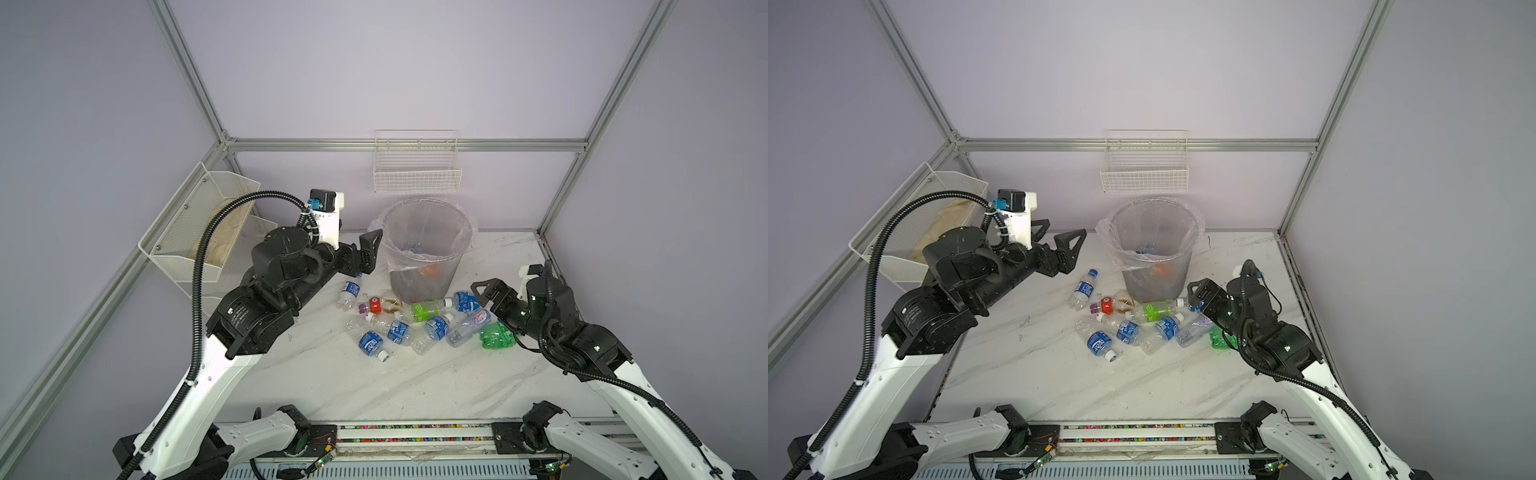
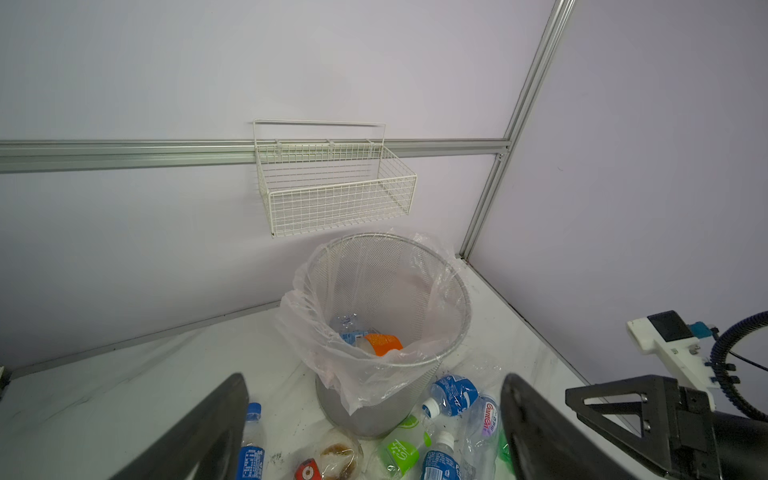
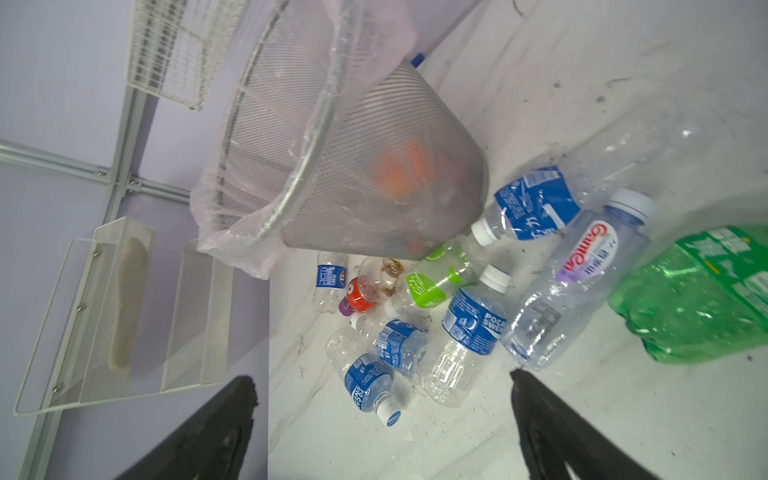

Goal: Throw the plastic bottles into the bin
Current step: 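Draw the left arm back while the right gripper lowers toward the green Sprite bottle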

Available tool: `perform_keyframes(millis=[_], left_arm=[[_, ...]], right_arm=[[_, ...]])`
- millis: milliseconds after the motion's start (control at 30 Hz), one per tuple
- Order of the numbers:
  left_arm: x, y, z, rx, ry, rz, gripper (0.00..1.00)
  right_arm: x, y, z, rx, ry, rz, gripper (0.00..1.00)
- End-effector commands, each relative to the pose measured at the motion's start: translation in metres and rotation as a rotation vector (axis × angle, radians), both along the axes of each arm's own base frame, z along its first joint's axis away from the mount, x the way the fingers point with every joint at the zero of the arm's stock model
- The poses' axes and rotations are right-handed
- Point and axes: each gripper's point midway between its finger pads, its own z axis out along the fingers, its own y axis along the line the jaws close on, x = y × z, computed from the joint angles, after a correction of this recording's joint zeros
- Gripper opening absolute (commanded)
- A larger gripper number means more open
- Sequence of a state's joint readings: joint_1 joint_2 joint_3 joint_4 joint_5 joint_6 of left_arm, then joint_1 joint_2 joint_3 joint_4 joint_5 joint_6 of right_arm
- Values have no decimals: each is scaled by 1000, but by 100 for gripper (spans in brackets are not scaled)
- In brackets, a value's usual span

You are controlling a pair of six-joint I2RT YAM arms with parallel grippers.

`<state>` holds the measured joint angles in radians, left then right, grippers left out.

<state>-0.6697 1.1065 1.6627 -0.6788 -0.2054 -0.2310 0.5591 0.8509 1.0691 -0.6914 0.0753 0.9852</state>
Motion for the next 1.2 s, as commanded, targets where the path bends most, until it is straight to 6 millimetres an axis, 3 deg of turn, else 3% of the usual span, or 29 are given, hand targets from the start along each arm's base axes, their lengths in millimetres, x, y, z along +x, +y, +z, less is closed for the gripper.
perform_keyframes(millis=[0, 333, 633, 967, 1167], left_arm=[[-6, 5, -10, -35, 20, 9, 92], [-20, 16, -49, -60, 95, 19, 88], [-35, 25, -83, -97, 165, 21, 87], [-47, 33, -125, -101, 243, 32, 86], [-53, 37, -151, -107, 291, 36, 85]], right_arm=[[-4, -33, -16, -24, 115, -223, 98], [-4, -42, -51, -38, 268, -353, 97], [13, -56, -81, -55, 379, -411, 97], [-4, -91, -150, -27, 607, -532, 97], [-7, -104, -171, -27, 664, -564, 97]])
